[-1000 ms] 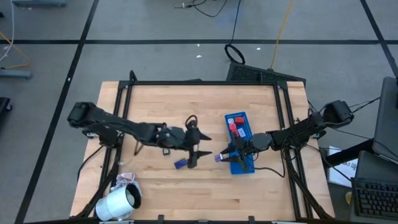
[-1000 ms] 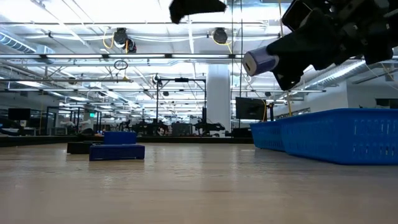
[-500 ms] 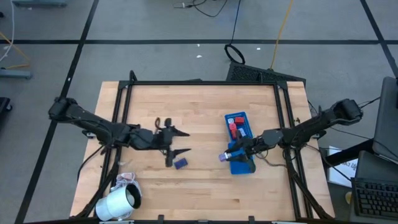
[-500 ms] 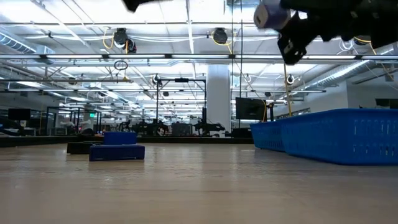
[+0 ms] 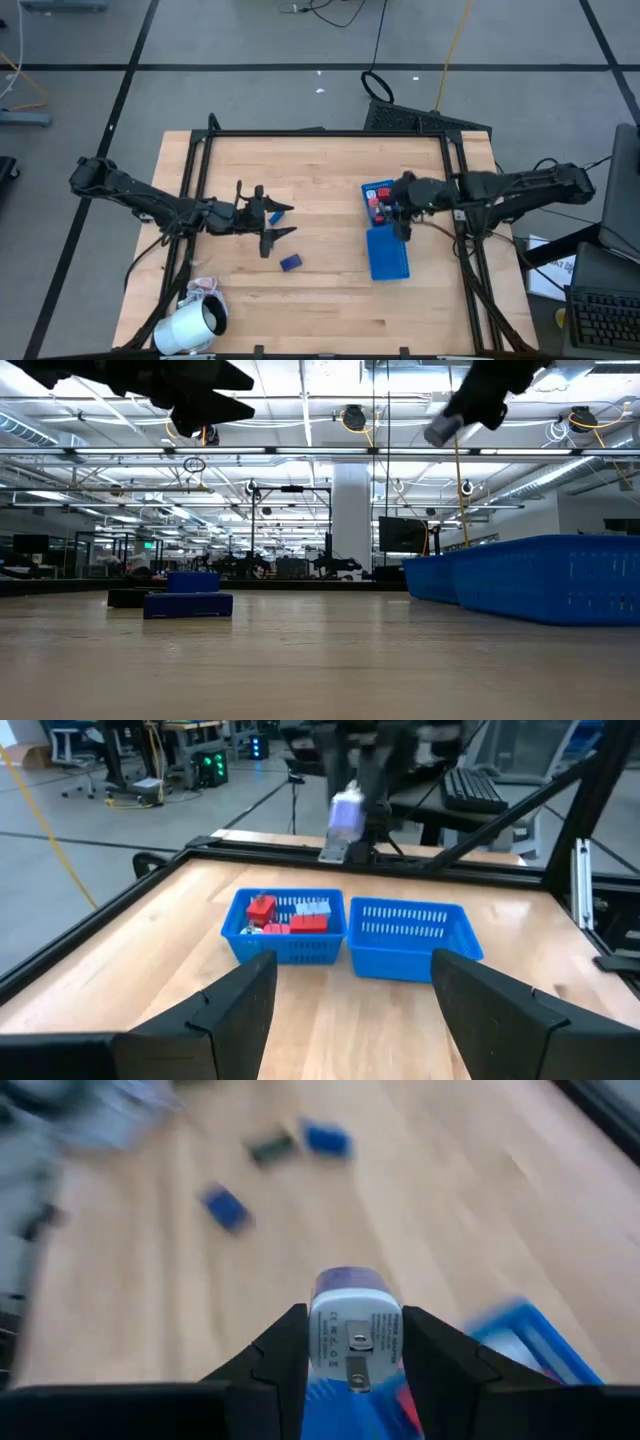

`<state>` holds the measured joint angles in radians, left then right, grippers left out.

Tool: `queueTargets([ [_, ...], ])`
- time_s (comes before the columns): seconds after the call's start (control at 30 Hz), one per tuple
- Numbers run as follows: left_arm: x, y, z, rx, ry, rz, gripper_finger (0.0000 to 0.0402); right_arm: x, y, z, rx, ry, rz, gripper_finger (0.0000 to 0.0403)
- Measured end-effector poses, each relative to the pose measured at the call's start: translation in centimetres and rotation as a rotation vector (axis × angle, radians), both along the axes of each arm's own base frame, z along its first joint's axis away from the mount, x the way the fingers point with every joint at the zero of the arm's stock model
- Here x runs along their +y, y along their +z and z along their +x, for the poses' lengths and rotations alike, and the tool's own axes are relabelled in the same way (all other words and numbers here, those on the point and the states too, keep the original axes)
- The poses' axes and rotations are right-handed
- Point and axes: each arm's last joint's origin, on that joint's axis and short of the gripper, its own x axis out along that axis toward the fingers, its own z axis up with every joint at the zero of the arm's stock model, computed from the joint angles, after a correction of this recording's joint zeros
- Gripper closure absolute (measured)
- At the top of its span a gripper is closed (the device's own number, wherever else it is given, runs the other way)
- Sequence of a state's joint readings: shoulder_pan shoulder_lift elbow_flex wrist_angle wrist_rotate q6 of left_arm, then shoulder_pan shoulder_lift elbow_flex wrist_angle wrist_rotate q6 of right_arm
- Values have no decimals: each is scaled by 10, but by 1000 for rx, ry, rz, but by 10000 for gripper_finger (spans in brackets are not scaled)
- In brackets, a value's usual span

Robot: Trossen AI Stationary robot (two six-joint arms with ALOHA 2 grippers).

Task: Pick & Place Office items
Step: Put the violet charger adapter into the top blue bin

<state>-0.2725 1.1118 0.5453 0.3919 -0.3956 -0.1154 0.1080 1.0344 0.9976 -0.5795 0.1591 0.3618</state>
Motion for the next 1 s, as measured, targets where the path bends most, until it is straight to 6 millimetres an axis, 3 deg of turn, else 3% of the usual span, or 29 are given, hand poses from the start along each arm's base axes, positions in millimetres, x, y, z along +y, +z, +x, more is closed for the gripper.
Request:
queueTargets([
  [0.13, 3, 0, 1, 2, 13, 1, 133, -20, -1, -1, 212, -104, 3, 280],
  [0.37, 5, 0, 1, -3, 20, 0, 133, -48, -25, -2, 483, -169, 59, 280],
  [0.67, 5, -2, 1, 14, 24, -24, 133, -69, -42, 9, 575, -183, 45, 280],
  [1.0, 5, -3, 1, 24, 27, -36, 133, -79, -57, 19, 647, -164, 68, 280],
])
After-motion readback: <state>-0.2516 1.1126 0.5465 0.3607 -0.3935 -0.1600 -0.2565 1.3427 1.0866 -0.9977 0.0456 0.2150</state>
